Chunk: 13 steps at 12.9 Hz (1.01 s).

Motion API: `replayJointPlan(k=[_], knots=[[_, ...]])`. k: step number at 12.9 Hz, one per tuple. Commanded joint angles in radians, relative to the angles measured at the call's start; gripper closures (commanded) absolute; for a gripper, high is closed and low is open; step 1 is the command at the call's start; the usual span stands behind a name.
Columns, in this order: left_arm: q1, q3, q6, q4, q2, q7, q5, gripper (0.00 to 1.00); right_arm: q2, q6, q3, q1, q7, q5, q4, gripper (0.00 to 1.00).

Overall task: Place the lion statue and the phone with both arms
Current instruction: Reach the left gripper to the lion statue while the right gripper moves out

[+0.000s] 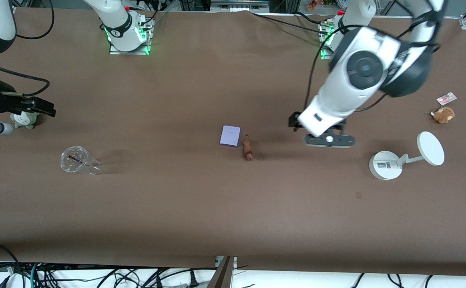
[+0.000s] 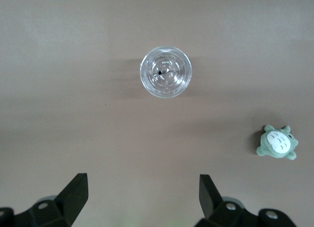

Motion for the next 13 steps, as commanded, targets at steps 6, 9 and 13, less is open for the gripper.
replayJointPlan(k=[6,9,13], knots=[[-0.154,0.008,0.372,0.087,0.318,-0.131,0.045,0.0,0.139,0.127,0.013,0.076,0.013,0.011,0.025,0.0],[-0.181,0.012,0.476,0.077,0.374,-0.206,0.097,0.0,0.197,0.178,0.013,0.104,0.015,0.013,0.024,0.0],[-0.208,0.013,0.51,0.056,0.427,-0.313,0.126,0.0,0.243,0.216,0.014,0.134,0.015,0.013,0.024,0.0]])
